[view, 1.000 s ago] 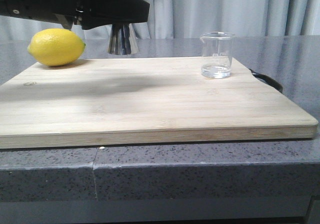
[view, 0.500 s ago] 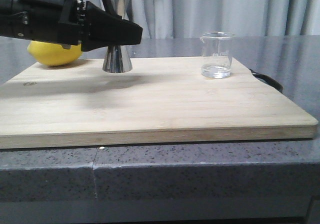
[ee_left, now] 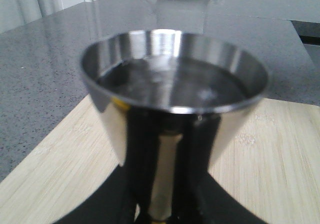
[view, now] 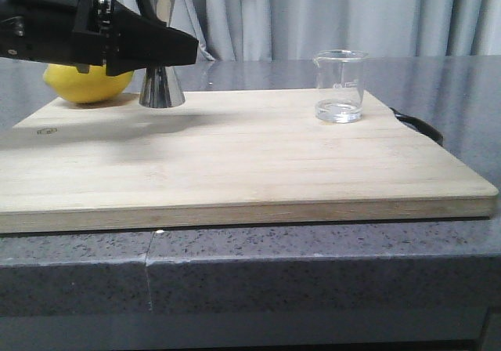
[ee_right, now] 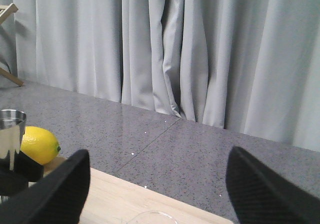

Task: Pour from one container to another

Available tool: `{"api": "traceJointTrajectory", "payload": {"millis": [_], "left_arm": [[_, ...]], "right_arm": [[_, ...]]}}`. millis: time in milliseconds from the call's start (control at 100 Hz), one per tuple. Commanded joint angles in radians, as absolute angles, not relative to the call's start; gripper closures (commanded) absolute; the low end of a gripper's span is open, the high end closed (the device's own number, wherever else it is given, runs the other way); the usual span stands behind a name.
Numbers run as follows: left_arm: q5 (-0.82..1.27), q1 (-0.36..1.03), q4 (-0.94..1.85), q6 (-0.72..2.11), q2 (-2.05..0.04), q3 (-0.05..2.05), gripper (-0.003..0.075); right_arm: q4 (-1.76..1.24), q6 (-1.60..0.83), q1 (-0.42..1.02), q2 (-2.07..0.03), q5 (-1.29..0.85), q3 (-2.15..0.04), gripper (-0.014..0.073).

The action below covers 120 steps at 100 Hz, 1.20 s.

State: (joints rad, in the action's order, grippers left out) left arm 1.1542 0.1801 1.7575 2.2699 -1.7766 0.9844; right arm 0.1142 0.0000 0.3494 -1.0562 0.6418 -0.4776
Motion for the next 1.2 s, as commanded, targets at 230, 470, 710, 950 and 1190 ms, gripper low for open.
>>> {"api": "traceJointTrajectory", "payload": {"millis": [230, 470, 710, 950, 1190], "left_arm": [[1.279, 0.138, 1.84, 2.274, -1.739, 0.931, 0.0739], [1.279, 0.136, 1.84, 2.307, -1.739, 0.926, 0.0739], [1.279, 0.136, 1.841, 2.331, -1.739, 0.926, 0.0739], [1.279, 0.136, 1.841, 2.341, -1.739, 0.926, 0.0739], [1.277, 0.136, 1.832, 2.341, -1.739, 0.926, 0.0739]], "right_arm": [[0.116, 0.0, 0.344, -1.033, 0.712, -0.499, 0.0083], [0.116, 0.0, 0.344, -1.033, 0.712, -0.499, 0.0084], [0.116, 0.0, 0.344, -1.033, 0.712, -0.499, 0.0084], [0.116, 0.0, 0.344, -1.033, 0.712, -0.499, 0.0084], [0.116, 0.0, 0.344, -1.033, 0.712, -0.499, 0.0083]]}}
